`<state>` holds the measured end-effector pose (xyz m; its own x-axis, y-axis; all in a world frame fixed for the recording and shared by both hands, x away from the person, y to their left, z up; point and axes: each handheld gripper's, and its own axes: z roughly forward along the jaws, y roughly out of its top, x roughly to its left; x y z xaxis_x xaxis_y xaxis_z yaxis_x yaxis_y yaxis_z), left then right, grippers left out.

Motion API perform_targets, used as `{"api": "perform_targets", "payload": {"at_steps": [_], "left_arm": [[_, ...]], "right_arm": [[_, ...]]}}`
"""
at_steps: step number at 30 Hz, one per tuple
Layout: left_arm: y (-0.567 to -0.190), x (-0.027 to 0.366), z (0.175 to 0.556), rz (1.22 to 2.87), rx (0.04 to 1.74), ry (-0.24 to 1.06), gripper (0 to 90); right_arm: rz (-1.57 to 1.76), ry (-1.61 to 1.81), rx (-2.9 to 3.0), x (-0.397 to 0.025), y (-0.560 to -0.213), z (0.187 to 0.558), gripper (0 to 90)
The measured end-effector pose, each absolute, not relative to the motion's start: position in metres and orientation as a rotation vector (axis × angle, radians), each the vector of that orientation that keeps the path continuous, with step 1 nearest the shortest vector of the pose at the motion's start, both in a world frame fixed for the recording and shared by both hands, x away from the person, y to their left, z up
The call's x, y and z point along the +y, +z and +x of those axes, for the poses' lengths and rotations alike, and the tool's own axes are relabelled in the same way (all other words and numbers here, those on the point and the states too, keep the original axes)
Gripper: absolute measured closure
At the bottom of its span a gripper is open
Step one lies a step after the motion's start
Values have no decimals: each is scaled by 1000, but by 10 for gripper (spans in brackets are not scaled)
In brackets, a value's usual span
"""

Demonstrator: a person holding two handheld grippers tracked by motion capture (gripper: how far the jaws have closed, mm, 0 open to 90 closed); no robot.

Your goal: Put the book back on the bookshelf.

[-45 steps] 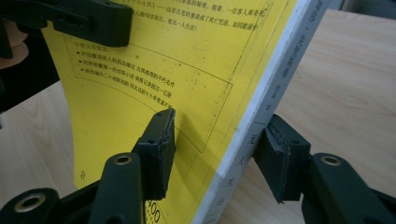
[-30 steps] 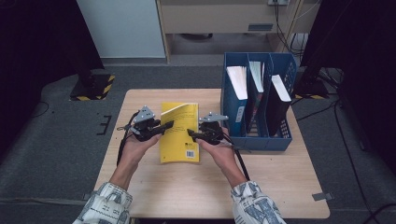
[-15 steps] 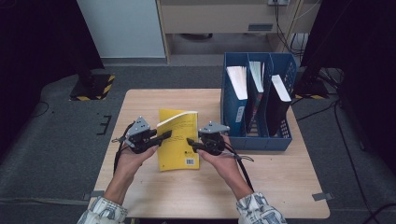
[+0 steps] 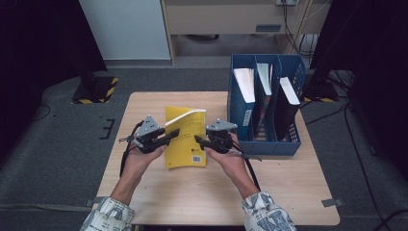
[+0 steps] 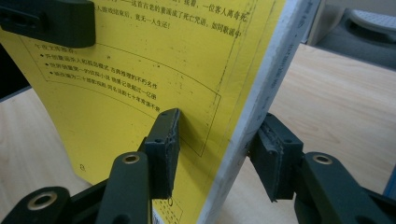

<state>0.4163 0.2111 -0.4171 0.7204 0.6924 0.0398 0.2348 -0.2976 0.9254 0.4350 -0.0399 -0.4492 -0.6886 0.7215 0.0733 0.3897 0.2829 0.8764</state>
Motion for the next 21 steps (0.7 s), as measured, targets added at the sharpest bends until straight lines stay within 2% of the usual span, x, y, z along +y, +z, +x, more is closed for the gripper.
{"api": "perform_targets", "payload": {"at_steps": [9,15,19,21], "left_arm": [[-423,215,405,1822,702,541,729],[-426,221,391,1795,723,517,655],[-429,224,383,1770,756,505,571],[-430,225,381,1766,758,500,564]], "right_arm": [[997,1387,2215,-41,-451,430,528],[946,1417,2219,-41,-449,413,522],[941,1441,2223,-43,-448,406,525],[934,1442,2227,-43,-448,405,526]]}}
